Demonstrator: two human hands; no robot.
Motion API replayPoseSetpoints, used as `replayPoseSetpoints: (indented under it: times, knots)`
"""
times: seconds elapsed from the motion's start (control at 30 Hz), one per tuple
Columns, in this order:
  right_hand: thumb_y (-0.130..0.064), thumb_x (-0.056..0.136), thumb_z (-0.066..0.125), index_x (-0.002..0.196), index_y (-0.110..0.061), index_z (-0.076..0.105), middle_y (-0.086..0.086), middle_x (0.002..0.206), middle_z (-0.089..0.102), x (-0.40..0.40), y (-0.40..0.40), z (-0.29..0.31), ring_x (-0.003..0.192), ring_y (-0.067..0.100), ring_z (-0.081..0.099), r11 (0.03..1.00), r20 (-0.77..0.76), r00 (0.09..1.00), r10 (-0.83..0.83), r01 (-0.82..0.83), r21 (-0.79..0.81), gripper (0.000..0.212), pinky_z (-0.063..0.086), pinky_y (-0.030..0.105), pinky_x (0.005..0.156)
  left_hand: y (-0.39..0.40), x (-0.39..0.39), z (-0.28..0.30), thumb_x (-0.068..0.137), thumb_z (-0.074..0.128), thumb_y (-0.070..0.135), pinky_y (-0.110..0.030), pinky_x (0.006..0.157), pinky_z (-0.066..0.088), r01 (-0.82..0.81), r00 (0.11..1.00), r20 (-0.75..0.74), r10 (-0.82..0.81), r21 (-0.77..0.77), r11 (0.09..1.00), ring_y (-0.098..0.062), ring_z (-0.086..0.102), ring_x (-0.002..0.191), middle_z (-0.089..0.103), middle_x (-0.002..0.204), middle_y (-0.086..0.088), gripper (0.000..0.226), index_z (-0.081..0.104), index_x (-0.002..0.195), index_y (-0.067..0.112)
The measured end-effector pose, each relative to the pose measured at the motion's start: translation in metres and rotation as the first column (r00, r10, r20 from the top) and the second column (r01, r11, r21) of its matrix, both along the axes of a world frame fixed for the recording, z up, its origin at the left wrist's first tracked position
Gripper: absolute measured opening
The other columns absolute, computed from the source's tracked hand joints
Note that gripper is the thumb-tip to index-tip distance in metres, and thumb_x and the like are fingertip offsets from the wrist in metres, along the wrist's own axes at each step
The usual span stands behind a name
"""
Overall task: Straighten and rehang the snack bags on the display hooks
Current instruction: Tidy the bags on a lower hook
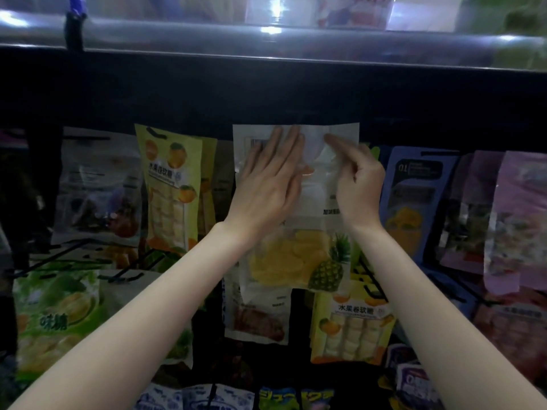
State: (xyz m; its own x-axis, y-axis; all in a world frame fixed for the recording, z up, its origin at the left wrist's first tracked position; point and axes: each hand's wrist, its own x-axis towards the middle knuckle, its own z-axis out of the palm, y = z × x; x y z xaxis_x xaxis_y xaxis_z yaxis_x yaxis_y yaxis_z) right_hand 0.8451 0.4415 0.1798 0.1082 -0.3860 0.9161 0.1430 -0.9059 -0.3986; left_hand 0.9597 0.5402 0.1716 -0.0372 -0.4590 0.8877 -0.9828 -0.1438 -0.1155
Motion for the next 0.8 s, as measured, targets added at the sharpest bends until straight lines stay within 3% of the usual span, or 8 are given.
replayPoseSetpoints:
  times: [0.13, 0.27, 0.5, 0.7, 0.8]
  knots:
    - [0.008, 0.091, 0.037, 0.114, -0.007, 0.065, 0.005, 0.117, 0.063, -0.001, -0.003, 0.001, 0.109, 0.007, 0.054, 0.993, -0.006, 0.998, 0.069, -0.069, 0.093, 0.04, 0.035, 0.004, 0.093, -0.003, -0.002, 0.002, 0.097, 0.028, 0.03, -0.038, 0.115, 0.01, -0.021, 0.999, 0.033, 0.022, -0.037, 0.999, -0.023, 0.02, 0.142, 0.027, 0.152, -0.009, 0.052, 0.028, 0.144, 0.008]
    - [0.005, 0.095, 0.039, 0.113, -0.009, 0.066, 0.0, 0.119, 0.062, -0.004, -0.004, 0.009, 0.106, -0.002, 0.056, 0.955, 0.004, 0.98, 0.199, -0.195, 0.223, 0.036, 0.041, 0.006, 0.089, -0.004, -0.003, 0.004, 0.097, 0.026, 0.031, -0.037, 0.114, 0.01, -0.042, 0.998, 0.034, 0.045, -0.062, 0.997, -0.021, 0.025, 0.14, 0.032, 0.15, -0.007, 0.051, 0.032, 0.143, 0.009]
    - [0.007, 0.093, 0.038, 0.114, -0.008, 0.065, 0.004, 0.12, 0.062, -0.007, 0.0, 0.005, 0.109, 0.004, 0.055, 0.982, 0.017, 0.992, 0.122, -0.123, 0.143, 0.038, 0.039, 0.008, 0.093, -0.004, -0.003, 0.002, 0.096, 0.032, 0.026, -0.043, 0.114, 0.012, -0.132, 0.989, 0.059, 0.138, -0.097, 0.986, -0.021, 0.027, 0.139, 0.038, 0.147, -0.004, 0.047, 0.039, 0.14, 0.013]
    - [0.005, 0.095, 0.039, 0.11, -0.016, 0.066, 0.0, 0.116, 0.064, -0.01, -0.001, 0.007, 0.108, 0.005, 0.058, 0.925, -0.002, 0.968, 0.251, -0.239, 0.295, 0.037, 0.046, 0.017, 0.095, 0.001, -0.001, -0.003, 0.096, 0.035, 0.025, -0.045, 0.114, 0.014, -0.108, 0.989, 0.083, 0.118, -0.115, 0.987, -0.021, 0.03, 0.138, 0.039, 0.146, -0.004, 0.045, 0.044, 0.138, 0.013]
    - [0.004, 0.095, 0.039, 0.112, -0.014, 0.066, -0.004, 0.116, 0.062, -0.009, 0.001, 0.012, 0.103, -0.001, 0.057, 0.948, -0.032, 0.977, 0.212, -0.197, 0.251, 0.036, 0.043, 0.007, 0.087, 0.0, 0.002, -0.002, 0.097, 0.033, 0.025, -0.046, 0.114, 0.014, -0.128, 0.99, 0.052, 0.134, -0.111, 0.986, -0.023, 0.031, 0.138, 0.04, 0.146, -0.005, 0.044, 0.044, 0.138, 0.013]
